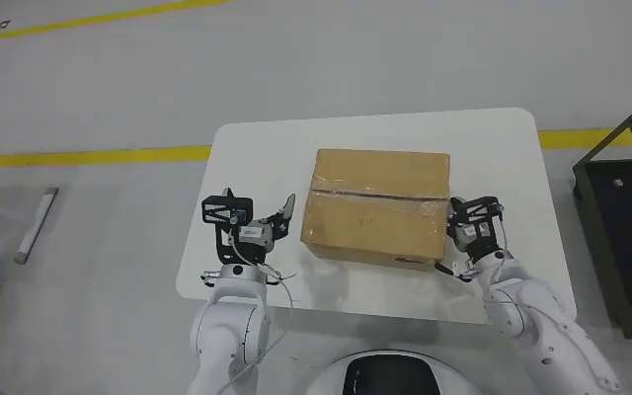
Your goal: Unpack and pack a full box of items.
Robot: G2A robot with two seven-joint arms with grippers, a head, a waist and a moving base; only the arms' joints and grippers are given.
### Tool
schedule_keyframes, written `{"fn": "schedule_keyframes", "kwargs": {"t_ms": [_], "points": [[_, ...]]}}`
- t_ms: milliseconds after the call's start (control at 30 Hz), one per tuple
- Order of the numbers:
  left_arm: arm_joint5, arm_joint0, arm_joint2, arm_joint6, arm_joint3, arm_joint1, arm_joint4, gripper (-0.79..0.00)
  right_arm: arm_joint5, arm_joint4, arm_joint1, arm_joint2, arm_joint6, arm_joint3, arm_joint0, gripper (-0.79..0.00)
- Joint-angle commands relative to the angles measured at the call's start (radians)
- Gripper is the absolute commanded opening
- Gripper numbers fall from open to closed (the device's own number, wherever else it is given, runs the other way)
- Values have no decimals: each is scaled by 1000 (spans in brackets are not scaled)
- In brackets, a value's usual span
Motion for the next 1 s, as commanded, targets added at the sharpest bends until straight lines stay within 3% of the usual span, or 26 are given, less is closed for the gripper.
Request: {"fn": "schedule_keyframes", "kwargs": {"t_ms": [0,200,467,633,900,967], "points": [[0,0,0,0,0,0,0,0,-8,-3,-1,-8,2,10,14,-785],[0,0,0,0,0,0,0,0,-60,-6,-4,-34,-9,34,53,-785],[-8,1,4,10,-2,0,-4,0,-40,-4,-3,-10,-5,-6,29,-785],[-108,0,49,23,-8,4,-31,0,-41,5,5,50,0,-84,-47,-785],[-279,-59,175,-17,-12,8,9,0,-23,19,13,136,4,-186,-204,-785],[-280,-66,207,-27,-3,6,18,0,-12,28,14,157,5,-208,-238,-785]]}}
